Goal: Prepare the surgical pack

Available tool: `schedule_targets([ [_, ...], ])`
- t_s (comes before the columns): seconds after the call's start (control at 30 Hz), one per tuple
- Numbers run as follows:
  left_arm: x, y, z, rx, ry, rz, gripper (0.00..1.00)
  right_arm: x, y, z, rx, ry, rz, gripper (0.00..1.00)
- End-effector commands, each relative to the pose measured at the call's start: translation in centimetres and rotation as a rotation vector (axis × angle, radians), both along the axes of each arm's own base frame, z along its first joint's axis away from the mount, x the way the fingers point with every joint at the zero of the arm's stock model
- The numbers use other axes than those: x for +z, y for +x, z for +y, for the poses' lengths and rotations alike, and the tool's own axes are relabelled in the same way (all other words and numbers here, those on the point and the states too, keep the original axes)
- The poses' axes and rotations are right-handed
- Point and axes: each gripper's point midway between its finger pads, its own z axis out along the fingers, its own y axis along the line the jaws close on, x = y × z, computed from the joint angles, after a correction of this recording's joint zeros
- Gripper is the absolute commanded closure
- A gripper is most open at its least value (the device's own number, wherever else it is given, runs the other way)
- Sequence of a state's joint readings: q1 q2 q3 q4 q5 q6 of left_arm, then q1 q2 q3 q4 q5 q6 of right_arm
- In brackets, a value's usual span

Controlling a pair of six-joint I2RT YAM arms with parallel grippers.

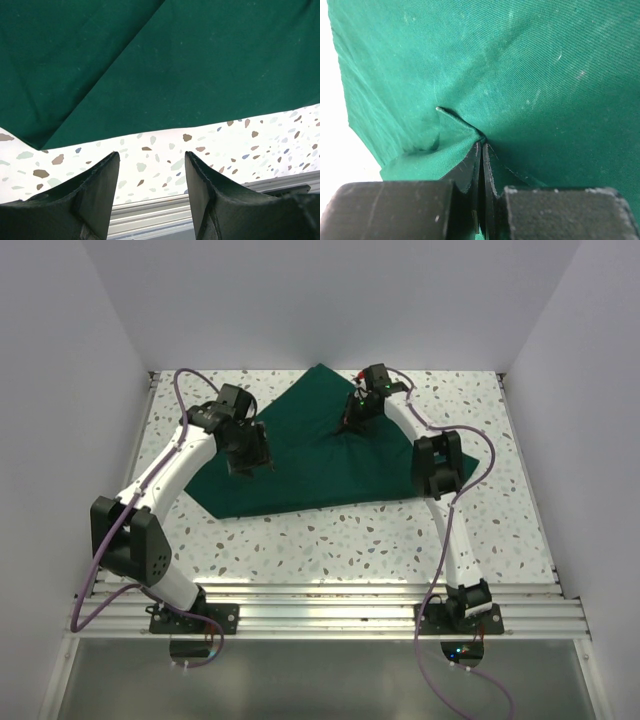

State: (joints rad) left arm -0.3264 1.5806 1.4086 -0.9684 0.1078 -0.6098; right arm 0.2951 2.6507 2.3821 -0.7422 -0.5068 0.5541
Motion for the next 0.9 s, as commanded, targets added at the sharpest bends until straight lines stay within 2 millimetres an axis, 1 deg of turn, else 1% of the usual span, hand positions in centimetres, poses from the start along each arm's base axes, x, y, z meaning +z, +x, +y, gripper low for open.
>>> schedule_targets([
  [0.0,1.4,0.6,0.0,0.017,-0.021,-0.031,0.41,1.2,1.9,-0.4,-0.043,-0.006,-0.066,0.96],
  [0.17,1.3,0.7,-0.1,0.016,-0.022,-0.029,0.41,0.6,2.1,-1.0,-0.061,-0.04,-0.06,0.96],
  [0.2,1.2,0.7,-0.1,0.015,-0.022,-0.024,0.41,0.3,1.8,-1.1,-0.064,-0.054,-0.049,0.96],
  [0.3,0.8,0.6,0.0,0.015,-0.019,-0.014,0.41,0.3,1.5,-1.7,-0.071,-0.076,-0.046,0.91],
  [0.33,0.5,0.5,0.0,0.014,-0.017,-0.009,0.41,0.3,1.5,-1.7,-0.067,-0.08,-0.048,0.89],
  [0.43,-1.0,0.0,0.1,0.015,0.003,0.052,0.42,0.3,1.4,-1.4,-0.054,-0.069,-0.047,0.89],
  [0.5,-2.0,-0.4,0.2,0.017,0.01,0.086,0.45,0.6,1.7,-1.3,-0.057,-0.058,-0.054,0.89],
  [0.53,-2.7,-0.6,0.3,0.018,0.02,0.109,0.49,0.5,1.7,-1.3,-0.061,-0.061,-0.055,0.9],
  [0.6,-3.5,-0.8,0.3,0.017,0.023,0.134,0.52,0.3,2.1,-1.5,-0.076,-0.071,-0.065,0.94],
  [0.63,-3.8,-0.6,0.2,0.016,0.022,0.134,0.55,0.1,2.3,-1.7,-0.082,-0.084,-0.073,0.94],
  [0.73,-4.2,0.0,-0.5,0.007,-0.011,0.123,0.6,-0.4,2.5,-1.6,-0.086,-0.081,-0.075,0.95],
  [0.8,-4.9,0.1,-1.1,0.002,-0.032,0.134,0.63,-0.3,2.5,-1.4,-0.083,-0.068,-0.067,0.94],
  [0.87,-5.7,0.1,-1.1,0.003,-0.031,0.149,0.66,0.2,2.5,-1.1,-0.081,-0.051,-0.071,0.92],
])
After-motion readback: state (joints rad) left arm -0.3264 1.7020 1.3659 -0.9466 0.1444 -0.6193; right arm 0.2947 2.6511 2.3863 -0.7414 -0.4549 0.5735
